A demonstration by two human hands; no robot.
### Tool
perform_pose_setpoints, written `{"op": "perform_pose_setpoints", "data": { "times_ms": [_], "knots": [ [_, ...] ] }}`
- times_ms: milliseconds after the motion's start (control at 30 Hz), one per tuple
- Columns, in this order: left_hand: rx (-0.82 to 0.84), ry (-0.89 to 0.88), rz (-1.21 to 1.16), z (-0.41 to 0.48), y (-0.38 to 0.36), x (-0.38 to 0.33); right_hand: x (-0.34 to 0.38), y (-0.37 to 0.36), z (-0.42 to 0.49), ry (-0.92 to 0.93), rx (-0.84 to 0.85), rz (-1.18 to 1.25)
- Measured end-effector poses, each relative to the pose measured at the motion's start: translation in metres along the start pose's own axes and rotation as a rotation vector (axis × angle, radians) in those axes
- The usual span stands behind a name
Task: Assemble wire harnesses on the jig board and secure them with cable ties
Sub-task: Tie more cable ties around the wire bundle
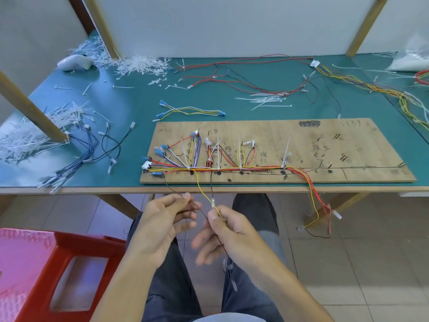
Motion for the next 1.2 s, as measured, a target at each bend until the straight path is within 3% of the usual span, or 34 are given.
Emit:
{"op": "perform_pose_setpoints", "data": {
  "times_ms": [67, 133, 200, 233, 267, 333, 400, 467, 533, 867, 1100, 1200],
  "knots": [
    [-0.051, -0.032, 0.153, 0.0, -0.001, -0.002, 0.002, 0.011, -0.006, -0.011, -0.019, -0.033],
    [-0.174, -0.175, 0.595, 0.0, 0.004, -0.013, 0.006, 0.029, -0.007, 0.001, -0.096, -0.157],
    [-0.367, -0.501, 1.123, -0.007, -0.001, -0.041, 0.017, 0.048, -0.006, 0.041, -0.175, -0.331],
    [-0.392, -0.706, 1.274, -0.014, -0.013, -0.055, 0.023, 0.056, -0.005, 0.066, -0.203, -0.422],
    [-0.316, -0.881, 1.344, -0.018, -0.028, -0.064, 0.029, 0.062, -0.005, 0.092, -0.222, -0.488],
    [0.033, -1.078, 1.404, -0.013, -0.057, -0.069, 0.041, 0.072, -0.005, 0.144, -0.243, -0.529],
    [0.351, -0.988, 1.365, -0.001, -0.073, -0.069, 0.05, 0.079, -0.004, 0.186, -0.248, -0.514],
    [0.47, -0.788, 1.292, 0.013, -0.076, -0.067, 0.058, 0.085, -0.003, 0.211, -0.258, -0.527],
    [0.455, -0.655, 1.202, 0.023, -0.072, -0.067, 0.063, 0.095, -0.002, 0.208, -0.275, -0.553],
    [0.184, -0.742, 1.028, 0.029, -0.064, -0.066, 0.087, 0.162, -0.007, 0.188, -0.449, -0.65],
    [0.183, -0.78, 1.158, 0.029, -0.065, -0.059, 0.097, 0.188, -0.011, 0.205, -0.38, -0.452],
    [0.163, -0.799, 1.129, 0.026, -0.061, -0.061, 0.094, 0.195, -0.011, 0.172, -0.424, -0.505]
  ]
}}
Point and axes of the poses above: each hand's wrist, its own z-axis towards the middle knuckle, its own y-axis out of the back of the hand, x = y × z, the point moved 6 cm from there along z, towards the middle knuckle, and after that the axes turned 4 degrees about -z, right-handed, at the moved point
